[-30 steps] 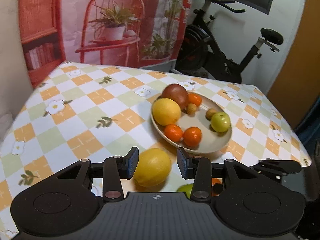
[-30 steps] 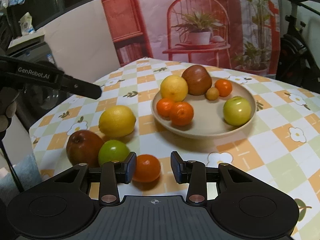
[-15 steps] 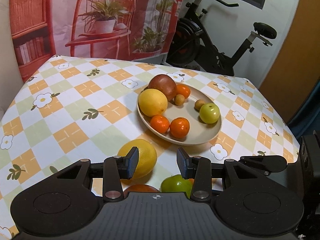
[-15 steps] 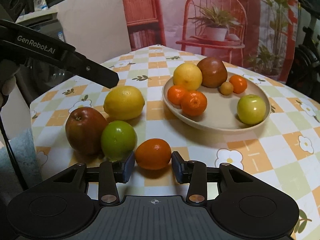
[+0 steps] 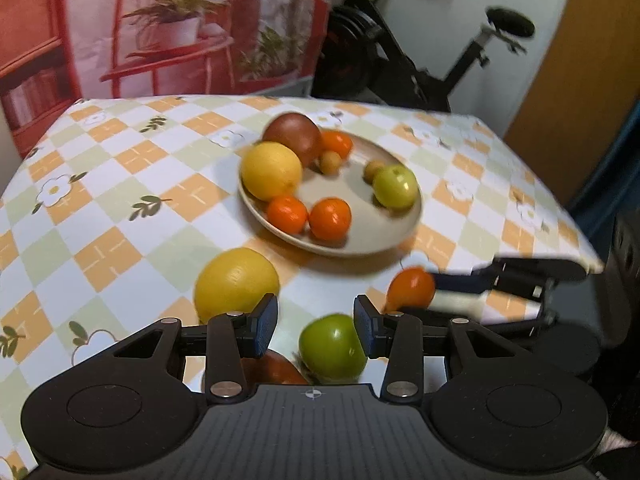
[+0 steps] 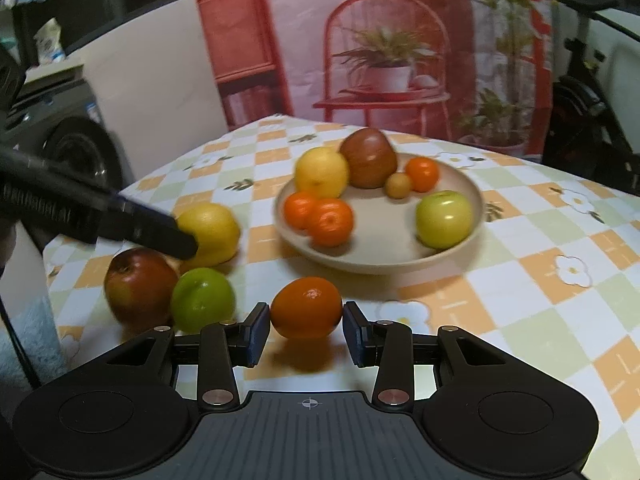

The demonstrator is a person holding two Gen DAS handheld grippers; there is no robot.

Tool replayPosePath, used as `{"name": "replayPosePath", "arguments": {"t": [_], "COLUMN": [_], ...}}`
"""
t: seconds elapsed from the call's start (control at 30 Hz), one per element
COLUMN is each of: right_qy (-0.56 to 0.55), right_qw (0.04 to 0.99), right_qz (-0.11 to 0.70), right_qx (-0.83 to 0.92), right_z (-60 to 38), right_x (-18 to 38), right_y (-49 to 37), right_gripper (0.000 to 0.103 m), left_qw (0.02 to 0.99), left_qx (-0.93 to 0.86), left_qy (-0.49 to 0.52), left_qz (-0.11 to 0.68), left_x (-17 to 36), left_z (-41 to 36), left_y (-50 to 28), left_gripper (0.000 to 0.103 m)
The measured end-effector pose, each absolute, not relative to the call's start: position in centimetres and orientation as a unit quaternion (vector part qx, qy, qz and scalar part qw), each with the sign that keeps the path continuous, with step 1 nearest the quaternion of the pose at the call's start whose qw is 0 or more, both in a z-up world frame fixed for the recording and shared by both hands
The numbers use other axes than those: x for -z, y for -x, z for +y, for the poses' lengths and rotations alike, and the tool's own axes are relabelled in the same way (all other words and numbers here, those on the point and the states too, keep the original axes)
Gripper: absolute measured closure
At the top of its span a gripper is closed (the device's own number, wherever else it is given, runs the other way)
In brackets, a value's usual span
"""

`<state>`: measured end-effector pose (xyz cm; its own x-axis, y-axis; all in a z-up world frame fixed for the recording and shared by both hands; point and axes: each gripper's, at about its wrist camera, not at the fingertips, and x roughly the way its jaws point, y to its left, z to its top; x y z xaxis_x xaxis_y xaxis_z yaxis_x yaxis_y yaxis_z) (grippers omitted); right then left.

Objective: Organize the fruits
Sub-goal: 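Close the right gripper on the orange while the left grasps the green apple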

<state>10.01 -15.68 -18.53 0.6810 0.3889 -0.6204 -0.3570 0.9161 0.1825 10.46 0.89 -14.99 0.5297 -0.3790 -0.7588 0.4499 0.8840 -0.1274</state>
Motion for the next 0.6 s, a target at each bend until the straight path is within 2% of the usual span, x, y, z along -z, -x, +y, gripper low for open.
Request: {"name": "replayPosePath", "arguments": {"t": [0.3, 0.6], "right_qy": [-0.039, -0.057], "right_qw": [0.922, 0.924], "right_qz": [0.338, 0.336], "right_qx": [-0.182, -0.172], "right_z": [-17.7, -18.6], "right_x": [18.7, 19.0], "right_y": [-9.5, -9.1], "right_gripper": [0.066, 0.066], "left_qw": [0.855, 0.839], "left_qx": [0.256, 0.272], "left_qy": [-0.079, -0.048], "left_qz": [0.444, 0.47], "left_x": [16.4, 17.3], "left_z": [-1.0, -1.4], "left_y": [-10.5, -10.7], "left_gripper": [0.058, 0.058]}}
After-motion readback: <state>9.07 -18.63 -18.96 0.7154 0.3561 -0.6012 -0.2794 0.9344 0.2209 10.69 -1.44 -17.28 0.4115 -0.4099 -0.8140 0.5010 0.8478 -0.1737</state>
